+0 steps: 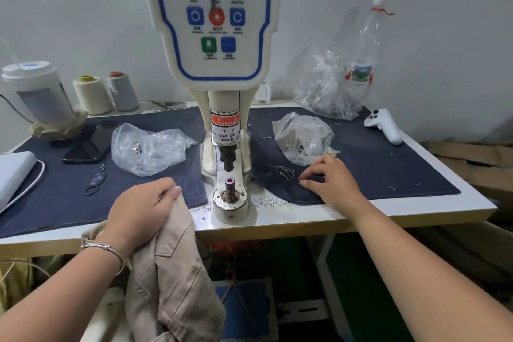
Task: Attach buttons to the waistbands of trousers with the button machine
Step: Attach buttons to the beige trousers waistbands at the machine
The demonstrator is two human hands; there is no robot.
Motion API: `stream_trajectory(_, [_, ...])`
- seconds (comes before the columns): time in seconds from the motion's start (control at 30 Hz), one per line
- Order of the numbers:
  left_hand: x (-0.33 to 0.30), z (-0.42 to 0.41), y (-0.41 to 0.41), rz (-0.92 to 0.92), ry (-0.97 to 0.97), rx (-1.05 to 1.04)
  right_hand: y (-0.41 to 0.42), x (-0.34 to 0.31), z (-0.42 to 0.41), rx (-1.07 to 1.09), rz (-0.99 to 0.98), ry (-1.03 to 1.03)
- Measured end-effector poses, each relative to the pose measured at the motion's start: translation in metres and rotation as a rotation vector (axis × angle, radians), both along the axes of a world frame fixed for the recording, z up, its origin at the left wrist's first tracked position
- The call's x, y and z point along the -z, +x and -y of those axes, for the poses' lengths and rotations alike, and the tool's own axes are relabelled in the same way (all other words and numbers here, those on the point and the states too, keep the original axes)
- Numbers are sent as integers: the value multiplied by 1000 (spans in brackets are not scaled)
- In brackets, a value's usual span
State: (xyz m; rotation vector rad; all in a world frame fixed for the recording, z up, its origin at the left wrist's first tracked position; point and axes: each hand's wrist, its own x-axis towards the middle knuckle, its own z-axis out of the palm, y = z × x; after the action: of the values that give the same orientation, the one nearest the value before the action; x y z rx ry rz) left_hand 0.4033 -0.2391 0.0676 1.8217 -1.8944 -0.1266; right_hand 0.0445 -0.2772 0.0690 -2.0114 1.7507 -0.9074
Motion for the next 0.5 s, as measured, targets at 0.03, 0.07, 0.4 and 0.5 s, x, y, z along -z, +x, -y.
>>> stream_trajectory(0.03, [0,0,0,-1,-2,-2,0,1,-1,-1,-18,-14])
stream_trajectory(0.07, [0,0,0,0,-4,-2,1,2,-1,-5,-39,-30])
stream_trajectory(0.4, [0,0,0,18,-4,-14,6,1,-11,-106,-241,-175])
stream_trajectory(0.5, [0,0,0,26,-7,-13,7,1,-12,-119,-230,-170])
